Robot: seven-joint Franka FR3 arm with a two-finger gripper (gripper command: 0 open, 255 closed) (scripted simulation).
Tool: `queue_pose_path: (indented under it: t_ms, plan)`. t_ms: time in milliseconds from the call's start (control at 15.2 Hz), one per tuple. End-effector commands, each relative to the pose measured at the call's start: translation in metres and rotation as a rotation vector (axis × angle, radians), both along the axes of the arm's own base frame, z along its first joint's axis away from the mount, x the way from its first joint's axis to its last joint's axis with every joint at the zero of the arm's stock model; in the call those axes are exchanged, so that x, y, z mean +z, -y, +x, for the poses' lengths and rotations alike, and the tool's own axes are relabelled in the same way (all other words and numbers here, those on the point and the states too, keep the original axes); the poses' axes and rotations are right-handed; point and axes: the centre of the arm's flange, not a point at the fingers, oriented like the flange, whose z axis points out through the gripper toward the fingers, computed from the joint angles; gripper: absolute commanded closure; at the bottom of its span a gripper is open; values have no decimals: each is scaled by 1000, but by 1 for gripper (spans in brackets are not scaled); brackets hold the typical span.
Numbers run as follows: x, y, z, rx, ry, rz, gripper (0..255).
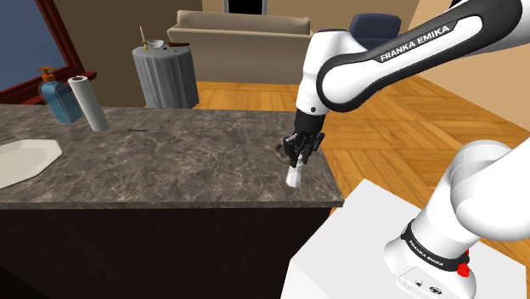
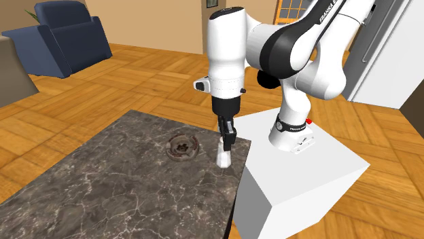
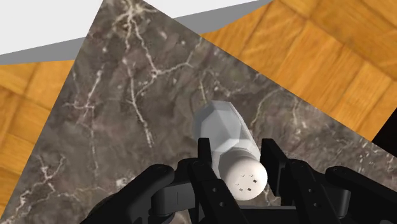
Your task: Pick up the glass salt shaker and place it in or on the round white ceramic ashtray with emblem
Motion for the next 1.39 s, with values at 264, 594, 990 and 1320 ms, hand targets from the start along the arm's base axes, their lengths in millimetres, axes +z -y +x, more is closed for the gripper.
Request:
queue_pose_path:
  t_ms: [264, 594, 990, 1320]
  plan:
    - [31, -1, 0, 0, 0, 0, 255]
    - [58, -1, 0, 0, 0, 0, 255]
    - [89, -1, 0, 0, 0, 0, 255]
    - [104, 36, 36, 0, 0, 0, 255]
